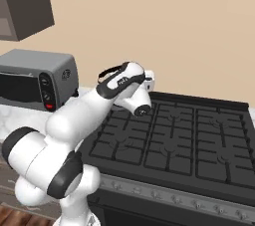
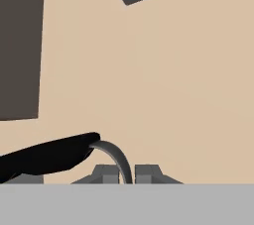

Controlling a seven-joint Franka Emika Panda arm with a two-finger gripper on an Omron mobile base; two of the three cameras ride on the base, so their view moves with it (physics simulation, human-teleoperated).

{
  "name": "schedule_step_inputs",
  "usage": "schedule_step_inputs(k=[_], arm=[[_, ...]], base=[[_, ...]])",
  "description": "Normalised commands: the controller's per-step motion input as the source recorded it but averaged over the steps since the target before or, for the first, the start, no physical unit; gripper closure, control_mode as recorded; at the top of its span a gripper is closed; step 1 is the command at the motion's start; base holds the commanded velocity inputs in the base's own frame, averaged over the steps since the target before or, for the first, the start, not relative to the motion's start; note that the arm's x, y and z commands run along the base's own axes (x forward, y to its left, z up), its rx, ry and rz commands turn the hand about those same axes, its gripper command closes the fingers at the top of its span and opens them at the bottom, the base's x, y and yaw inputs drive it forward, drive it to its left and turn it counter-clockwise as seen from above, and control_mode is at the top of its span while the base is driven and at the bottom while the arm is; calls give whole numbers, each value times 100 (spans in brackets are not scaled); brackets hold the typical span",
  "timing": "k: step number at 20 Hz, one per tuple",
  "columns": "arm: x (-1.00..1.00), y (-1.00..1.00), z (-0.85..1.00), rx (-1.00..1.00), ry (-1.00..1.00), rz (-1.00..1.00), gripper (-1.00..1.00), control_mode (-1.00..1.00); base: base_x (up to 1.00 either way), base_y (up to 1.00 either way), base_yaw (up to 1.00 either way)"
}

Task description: Pick the kettle from the cabinet and place it on a stove burner. Then pick the pot from the counter and place it on another stove burner. Finally, turn both burners on.

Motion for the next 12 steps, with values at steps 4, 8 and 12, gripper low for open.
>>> schedule_step_inputs(k=[4, 8, 12], arm=[[19, -2, -5, 0, 0, 0, 100, -100], [25, 0, -10, 1, 0, 1, 100, -100], [25, 0, -16, 3, 0, 3, 100, -100]], base=[[0, 0, 0], [0, 0, 0], [0, 0, 0]])
